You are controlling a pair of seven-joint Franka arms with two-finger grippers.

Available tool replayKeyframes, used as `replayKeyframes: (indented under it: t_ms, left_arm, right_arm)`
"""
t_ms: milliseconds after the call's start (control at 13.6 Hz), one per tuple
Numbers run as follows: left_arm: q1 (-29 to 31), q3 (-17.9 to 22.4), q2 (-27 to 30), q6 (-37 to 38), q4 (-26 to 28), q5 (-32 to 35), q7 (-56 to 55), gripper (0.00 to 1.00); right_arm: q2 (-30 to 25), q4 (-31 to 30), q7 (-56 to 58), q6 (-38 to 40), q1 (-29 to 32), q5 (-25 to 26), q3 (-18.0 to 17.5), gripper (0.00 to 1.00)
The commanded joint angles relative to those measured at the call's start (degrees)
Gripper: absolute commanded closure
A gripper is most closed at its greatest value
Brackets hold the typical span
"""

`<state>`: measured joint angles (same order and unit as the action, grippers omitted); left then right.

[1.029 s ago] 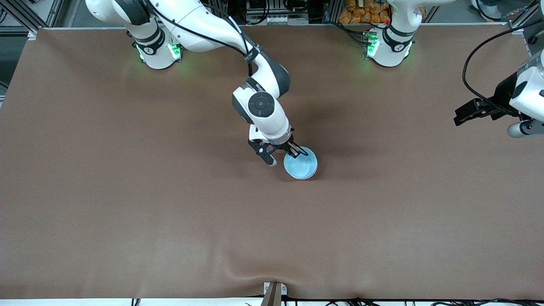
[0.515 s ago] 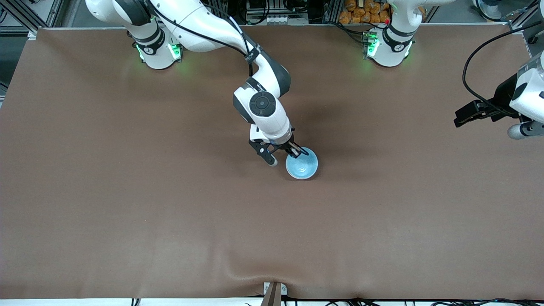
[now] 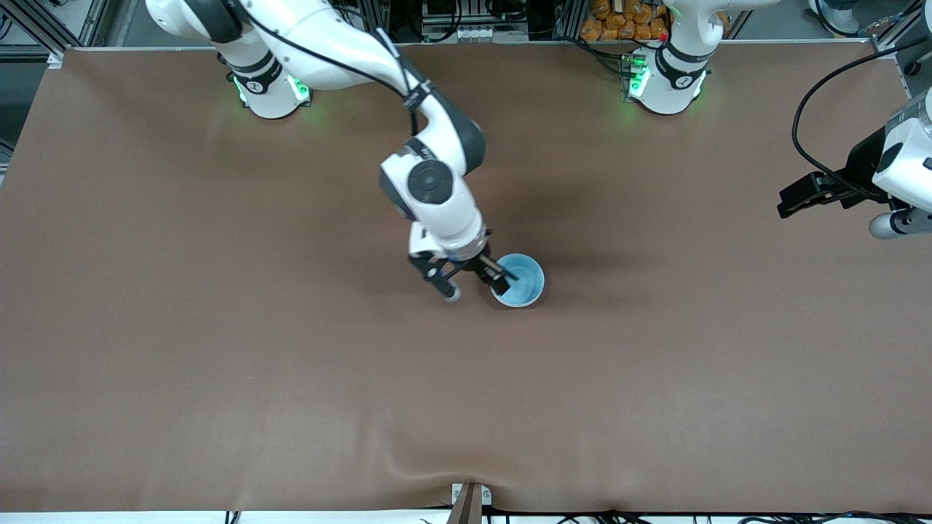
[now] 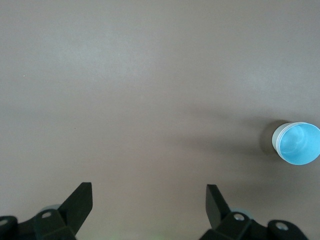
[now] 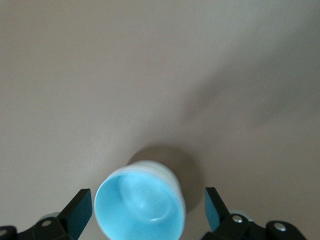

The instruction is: Stack pink and blue bowls on white bowl

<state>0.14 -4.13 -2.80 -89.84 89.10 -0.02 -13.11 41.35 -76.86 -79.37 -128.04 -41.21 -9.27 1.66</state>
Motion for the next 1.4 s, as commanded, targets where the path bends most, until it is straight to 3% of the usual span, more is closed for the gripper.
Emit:
replayKeyframes:
  t_ms: [0,147,368,882,1324]
  left_arm:
    - [0.2,0.0,0.4,-0.5,0.2,-0.8,0.7,0.0]
    - [0.2,0.0,0.3,-0.5,0.2,-0.8,0.7,0.0]
    - [-0.1,0.0,0.3,-0.6,0.2,-0.8,0.7,0.0]
    - [0.5,0.0,0.3,-1.1,-0.2,-0.7,0.9,0.0]
    - [0.5,0.0,0.3,-1.1,0.0,-0.6,0.9,0.0]
  right_arm:
    - [-6.7,-1.6,10.7,12.7,6.5,0.7,-1.0,0.0]
    - [-10.0,-2.0,18.7,20.3,10.4,0.7,-1.0,0.0]
    - [-15.2,-6.3,30.9,25.4,16.3,0.7,-1.0,0.0]
    - [-34.0,-25.3,63.5,25.5,32.3,1.3,-0.9,0.0]
    - [-43.4,-27.8,84.8,27.4,43.7,6.8,-0.7,0.0]
